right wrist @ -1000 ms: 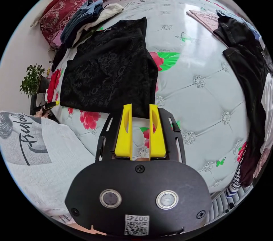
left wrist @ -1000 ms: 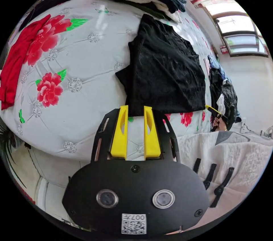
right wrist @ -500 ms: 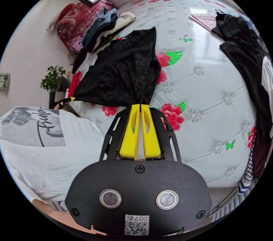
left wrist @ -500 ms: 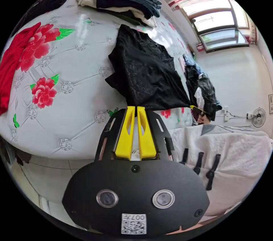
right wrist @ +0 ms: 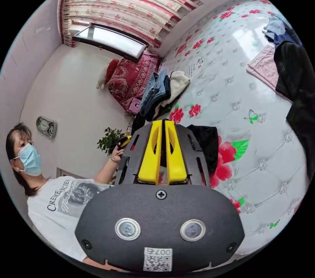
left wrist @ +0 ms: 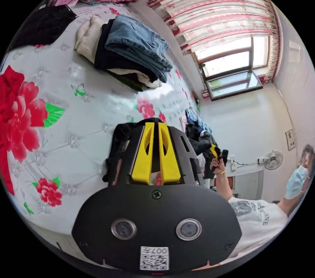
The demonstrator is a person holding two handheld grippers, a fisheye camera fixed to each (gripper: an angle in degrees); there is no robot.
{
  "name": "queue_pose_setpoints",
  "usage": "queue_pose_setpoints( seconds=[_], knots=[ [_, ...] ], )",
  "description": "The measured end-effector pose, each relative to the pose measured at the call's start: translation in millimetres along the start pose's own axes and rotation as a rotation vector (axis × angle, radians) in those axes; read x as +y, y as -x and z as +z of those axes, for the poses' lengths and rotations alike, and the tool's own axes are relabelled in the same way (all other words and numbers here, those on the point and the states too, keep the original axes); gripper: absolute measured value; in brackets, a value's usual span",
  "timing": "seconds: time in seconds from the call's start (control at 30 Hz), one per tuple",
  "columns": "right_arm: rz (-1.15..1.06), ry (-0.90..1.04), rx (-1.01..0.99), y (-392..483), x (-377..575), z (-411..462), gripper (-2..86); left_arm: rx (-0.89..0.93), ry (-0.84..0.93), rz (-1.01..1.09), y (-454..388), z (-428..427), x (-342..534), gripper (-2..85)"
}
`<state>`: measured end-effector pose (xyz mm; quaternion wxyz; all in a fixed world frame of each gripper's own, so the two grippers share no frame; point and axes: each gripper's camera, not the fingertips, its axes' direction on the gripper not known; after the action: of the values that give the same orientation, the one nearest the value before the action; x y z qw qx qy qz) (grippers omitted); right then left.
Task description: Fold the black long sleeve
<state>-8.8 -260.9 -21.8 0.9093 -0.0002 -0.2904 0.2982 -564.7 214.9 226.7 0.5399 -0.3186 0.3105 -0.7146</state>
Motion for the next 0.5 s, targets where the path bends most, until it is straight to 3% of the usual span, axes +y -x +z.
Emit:
queue_pose_setpoints(
  seconds=[0.13, 0.23, 0.33, 0.5],
  knots=[
    [0.075, -0.006, 0.167, -36.0, -18.2, 36.3, 6.5, -0.134, -0.026, -0.105, 20.6, 12.7, -16.3, 7.8],
    [0.178, 0.01, 0.16, -80.2, 20.4, 49.1, 8.5, -0.053, -0.002, -0.14, 44.0, 15.1, 5.8, 8.0],
    [0.35, 0.047, 0.168, -129.6, 74.1, 55.8, 9.9, -0.1, 0.052, -0.19, 73.9, 6.3, 54.4, 8.6],
    [0.556, -0.062, 0.071, -171.4, 129.2, 52.4, 11.0, -0.088, 0.034, -0.273, 95.9, -20.2, 90.8, 10.3]
  ],
)
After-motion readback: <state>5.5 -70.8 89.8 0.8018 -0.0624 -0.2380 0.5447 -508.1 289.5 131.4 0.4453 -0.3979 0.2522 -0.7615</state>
